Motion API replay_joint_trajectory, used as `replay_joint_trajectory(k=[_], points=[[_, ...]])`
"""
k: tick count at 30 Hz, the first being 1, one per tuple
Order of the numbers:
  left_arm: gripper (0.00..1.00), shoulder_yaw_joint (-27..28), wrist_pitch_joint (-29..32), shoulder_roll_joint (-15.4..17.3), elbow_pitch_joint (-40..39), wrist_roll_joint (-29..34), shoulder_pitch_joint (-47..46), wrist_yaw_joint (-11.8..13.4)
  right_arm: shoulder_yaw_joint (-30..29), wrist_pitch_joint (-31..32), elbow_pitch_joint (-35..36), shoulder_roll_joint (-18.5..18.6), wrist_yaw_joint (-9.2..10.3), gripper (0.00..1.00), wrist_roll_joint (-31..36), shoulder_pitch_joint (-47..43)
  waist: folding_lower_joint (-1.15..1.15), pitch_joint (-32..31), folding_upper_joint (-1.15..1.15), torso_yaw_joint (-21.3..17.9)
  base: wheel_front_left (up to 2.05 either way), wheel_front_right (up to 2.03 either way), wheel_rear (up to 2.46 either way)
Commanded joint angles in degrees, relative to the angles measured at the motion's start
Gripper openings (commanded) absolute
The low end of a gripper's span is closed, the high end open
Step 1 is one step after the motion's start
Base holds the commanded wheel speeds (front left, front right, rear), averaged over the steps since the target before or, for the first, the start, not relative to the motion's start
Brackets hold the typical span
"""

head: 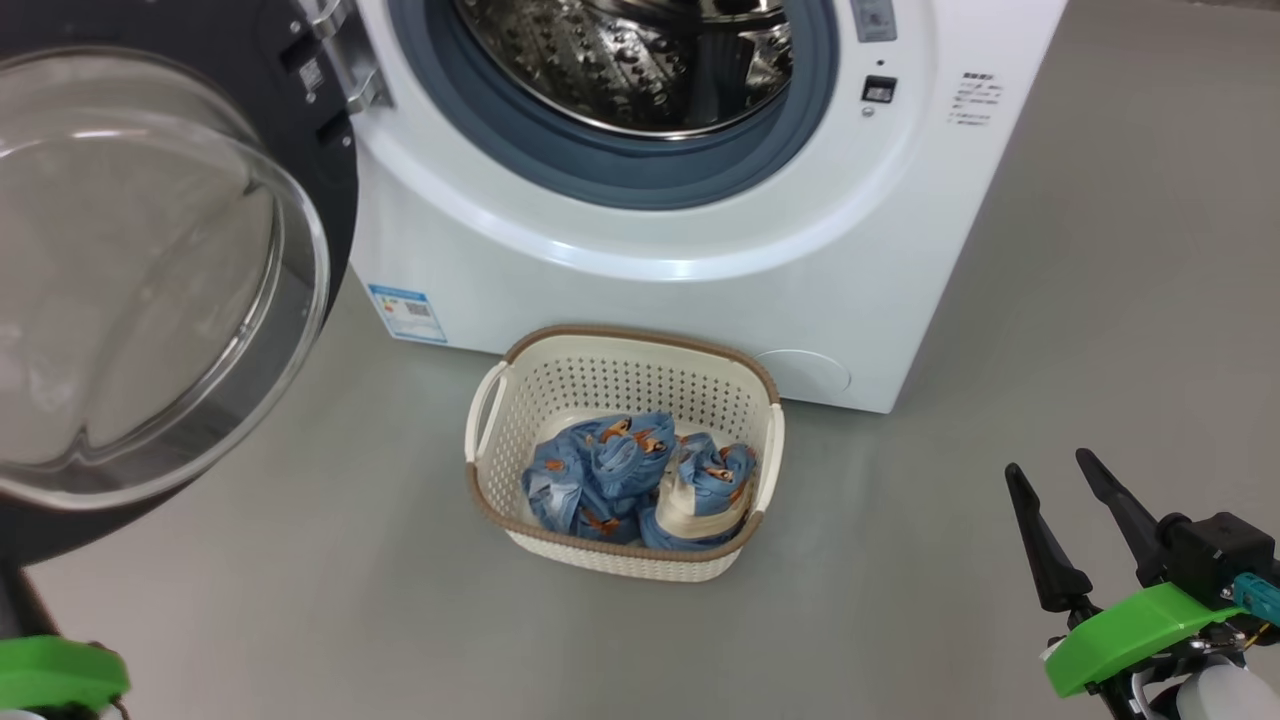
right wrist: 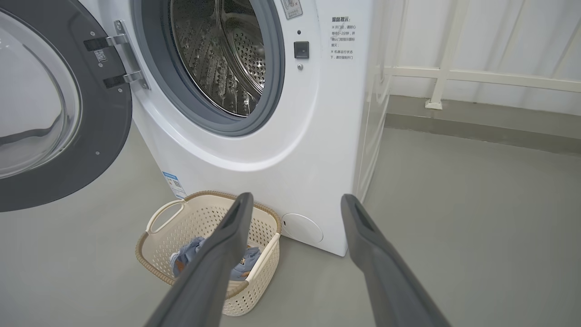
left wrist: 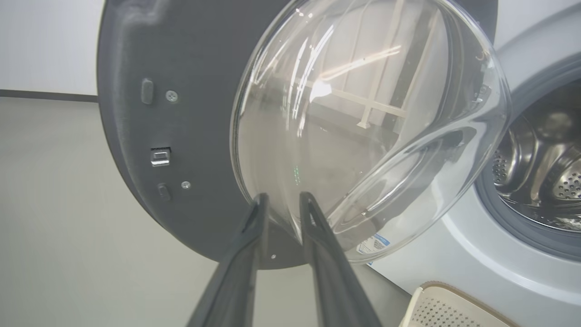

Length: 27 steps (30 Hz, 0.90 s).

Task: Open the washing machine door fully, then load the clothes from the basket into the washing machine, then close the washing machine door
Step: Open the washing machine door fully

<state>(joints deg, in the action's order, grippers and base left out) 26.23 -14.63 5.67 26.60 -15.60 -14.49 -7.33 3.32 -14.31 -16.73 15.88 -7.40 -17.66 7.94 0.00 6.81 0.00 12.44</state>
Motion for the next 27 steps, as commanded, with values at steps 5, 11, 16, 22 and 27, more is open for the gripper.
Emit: replay_joint_trajectory(k=[5,11,16,22,27], points=[[0.99,-5.40,-0.37,2.37,-5.92,-2.86,4.16,-0.15,0.49,-0.69,1.46,0.30,-0.09,1.00,-0.26,-1.15,0.00,-1.65,0.00,-3.37,0.00,0.00,0.00],[1.00,-11.78,-0.37,4.64,-8.25,-5.30,6.70,-0.15,0.19,-0.69,1.33,-0.29,-0.09,1.00,-0.26,-1.58,0.00,-2.15,0.00,-7.00,0.00,0.00,0.00],[1.00,-14.41,-0.37,5.72,-9.47,-5.99,7.31,-0.15,-0.01,-0.69,1.39,-0.64,-0.09,1.00,-0.21,-1.83,0.00,-2.31,0.00,-9.73,0.00,0.00,0.00],[1.00,-17.49,-0.37,7.11,-10.66,-6.47,8.02,-0.15,-0.22,-0.69,1.39,-1.07,-0.09,1.00,-0.16,-2.23,0.00,-2.32,0.00,-13.66,0.00,0.00,0.00],[1.00,-19.23,-0.37,7.61,-11.57,-6.42,8.54,-0.15,-0.27,-0.69,1.50,-1.33,-0.09,1.00,-0.14,-2.37,0.00,-2.30,0.00,-16.51,0.00,0.00,0.00]])
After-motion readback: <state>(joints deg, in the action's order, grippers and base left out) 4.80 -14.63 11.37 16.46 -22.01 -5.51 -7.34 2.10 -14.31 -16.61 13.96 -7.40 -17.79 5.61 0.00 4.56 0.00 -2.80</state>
